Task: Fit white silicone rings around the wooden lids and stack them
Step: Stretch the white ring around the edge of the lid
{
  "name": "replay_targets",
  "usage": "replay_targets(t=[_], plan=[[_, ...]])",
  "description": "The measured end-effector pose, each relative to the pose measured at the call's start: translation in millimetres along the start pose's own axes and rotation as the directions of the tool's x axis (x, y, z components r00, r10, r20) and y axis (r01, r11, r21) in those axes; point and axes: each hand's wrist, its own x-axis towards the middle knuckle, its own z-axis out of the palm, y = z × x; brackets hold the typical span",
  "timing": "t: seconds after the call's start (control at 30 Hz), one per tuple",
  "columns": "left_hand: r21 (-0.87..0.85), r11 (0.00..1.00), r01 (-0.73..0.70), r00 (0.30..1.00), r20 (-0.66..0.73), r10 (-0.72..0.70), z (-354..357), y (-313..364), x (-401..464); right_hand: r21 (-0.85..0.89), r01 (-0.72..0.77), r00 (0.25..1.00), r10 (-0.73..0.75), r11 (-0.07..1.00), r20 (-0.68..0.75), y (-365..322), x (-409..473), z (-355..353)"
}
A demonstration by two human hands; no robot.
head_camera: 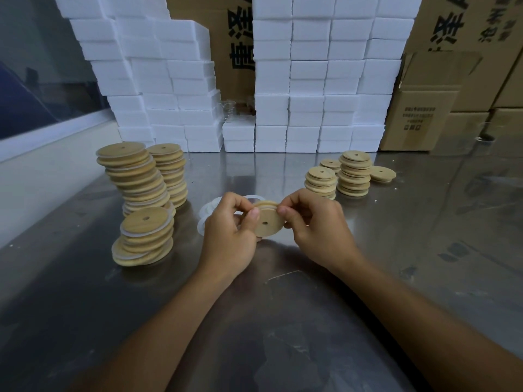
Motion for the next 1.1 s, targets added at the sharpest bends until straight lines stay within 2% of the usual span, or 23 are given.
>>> replay_targets(t=[0.3,0.47,0.6,0.73,0.93,1.1], plan=[[-0.287,0.935,0.207,0.976,0.001,-0.216,-0.5,6.1,1.4,0.153,-0.184,0.983,0.177,0.971,0.055,1.2,0.3,-0.6],[-0.195,0.961,0.197,0.98,0.04,-0.193,0.0,6.6,1.4,0.122,-0.161,0.987,0.163,0.979,-0.009,1.5,1.2,-1.3],[-0.011,0.997,0.081,0.994,0.069,-0.08,0.1,4.0,0.6,0.135,-0.15,0.985,0.16,0.979,-0.062,1.9,0.8,-2.8],[0.067,0.997,0.028,0.997,0.074,-0.033,0.2,3.4,1.4,0.158,-0.144,0.985,0.157,0.977,-0.074,1.4,0.4,-2.5],[-0.081,0.963,0.256,0.966,0.045,-0.253,-1.8,3.6,3.4,0.189,-0.165,0.983,0.176,0.968,-0.042,1.6,1.5,-0.6],[-0.203,0.927,0.316,0.948,0.027,-0.317,-2.4,6.0,5.1,0.208,-0.24,0.971,0.235,0.948,0.048,2.9,2.1,-2.7]])
